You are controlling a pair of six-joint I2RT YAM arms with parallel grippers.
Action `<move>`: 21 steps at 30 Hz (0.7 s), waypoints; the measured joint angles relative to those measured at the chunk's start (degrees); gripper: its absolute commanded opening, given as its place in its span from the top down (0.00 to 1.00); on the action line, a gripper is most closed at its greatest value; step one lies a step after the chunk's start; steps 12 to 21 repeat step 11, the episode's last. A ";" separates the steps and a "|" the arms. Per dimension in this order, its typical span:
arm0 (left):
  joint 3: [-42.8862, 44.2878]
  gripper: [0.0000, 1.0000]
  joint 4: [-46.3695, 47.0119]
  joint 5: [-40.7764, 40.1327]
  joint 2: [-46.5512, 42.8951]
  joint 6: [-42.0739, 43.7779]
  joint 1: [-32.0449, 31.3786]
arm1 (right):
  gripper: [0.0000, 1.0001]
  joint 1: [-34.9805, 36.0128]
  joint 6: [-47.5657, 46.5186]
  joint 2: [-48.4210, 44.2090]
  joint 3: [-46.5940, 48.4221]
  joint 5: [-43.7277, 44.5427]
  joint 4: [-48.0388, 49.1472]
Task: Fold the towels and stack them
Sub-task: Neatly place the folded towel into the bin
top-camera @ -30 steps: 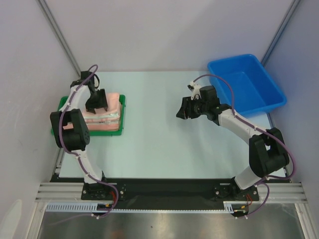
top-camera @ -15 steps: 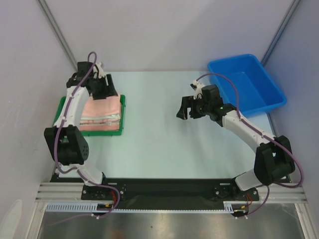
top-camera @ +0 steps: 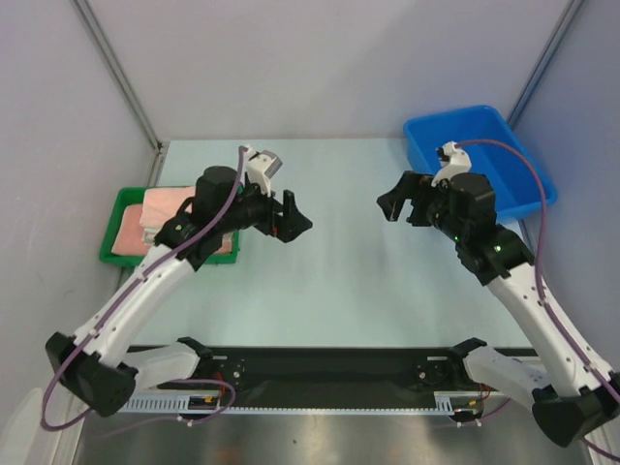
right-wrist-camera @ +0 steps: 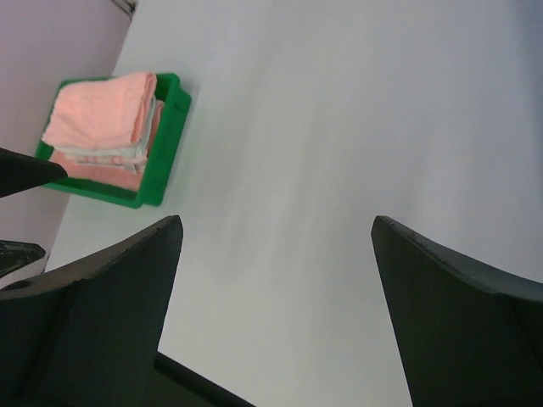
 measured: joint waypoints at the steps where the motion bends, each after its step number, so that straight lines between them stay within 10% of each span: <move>1: -0.79 0.00 1.38 0.07 -1.60 -0.66 -0.20 | 0.00 -0.02 0.13 -1.73 0.00 0.68 -0.09; 21: -4.31 0.00 9.35 2.10 -5.49 -3.93 -0.87 | 0.00 -0.04 0.55 -8.87 -1.92 4.98 -0.04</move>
